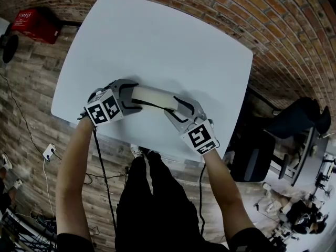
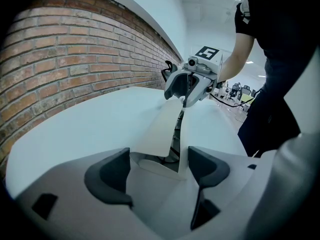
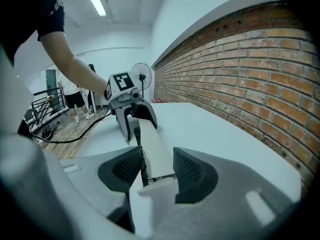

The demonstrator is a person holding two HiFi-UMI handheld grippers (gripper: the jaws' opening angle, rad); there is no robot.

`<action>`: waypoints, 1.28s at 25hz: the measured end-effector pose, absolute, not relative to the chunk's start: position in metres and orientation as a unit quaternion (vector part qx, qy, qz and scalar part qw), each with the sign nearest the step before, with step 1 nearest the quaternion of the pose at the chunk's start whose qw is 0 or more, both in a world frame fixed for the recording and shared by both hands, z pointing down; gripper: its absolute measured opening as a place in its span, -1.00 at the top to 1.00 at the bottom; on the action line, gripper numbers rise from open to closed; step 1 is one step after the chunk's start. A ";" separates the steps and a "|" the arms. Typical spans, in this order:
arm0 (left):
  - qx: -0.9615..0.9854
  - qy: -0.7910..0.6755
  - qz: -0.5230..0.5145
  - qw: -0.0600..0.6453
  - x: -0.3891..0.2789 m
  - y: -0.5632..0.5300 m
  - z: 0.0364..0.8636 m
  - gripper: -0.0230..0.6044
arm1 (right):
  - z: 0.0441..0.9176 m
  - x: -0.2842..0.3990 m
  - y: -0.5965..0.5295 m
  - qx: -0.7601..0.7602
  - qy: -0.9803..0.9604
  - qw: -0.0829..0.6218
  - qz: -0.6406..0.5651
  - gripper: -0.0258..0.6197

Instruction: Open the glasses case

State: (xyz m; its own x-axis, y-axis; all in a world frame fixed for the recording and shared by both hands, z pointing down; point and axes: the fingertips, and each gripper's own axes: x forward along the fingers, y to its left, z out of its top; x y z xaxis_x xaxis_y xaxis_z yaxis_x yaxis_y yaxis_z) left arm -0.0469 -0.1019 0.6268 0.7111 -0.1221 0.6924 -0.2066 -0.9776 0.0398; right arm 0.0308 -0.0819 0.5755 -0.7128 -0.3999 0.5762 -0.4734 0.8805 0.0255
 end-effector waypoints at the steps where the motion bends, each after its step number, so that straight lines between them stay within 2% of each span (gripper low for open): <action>1: 0.923 -0.089 0.369 0.057 -0.047 -0.102 0.627 -0.19 | 0.575 0.031 -0.082 0.237 -0.923 0.296 0.061 0.31; 20: 0.920 -0.101 0.371 0.072 -0.048 -0.105 0.626 -0.21 | 0.572 0.030 -0.084 0.238 -0.925 0.289 0.071 0.43; 27: 0.934 -0.130 0.310 0.125 -0.049 -0.114 0.615 -0.20 | 0.572 0.033 -0.088 0.241 -0.923 0.289 0.074 0.45; 32: 0.930 -0.124 0.328 0.108 -0.046 -0.113 0.618 -0.21 | 0.573 0.034 -0.092 0.245 -0.923 0.288 0.074 0.46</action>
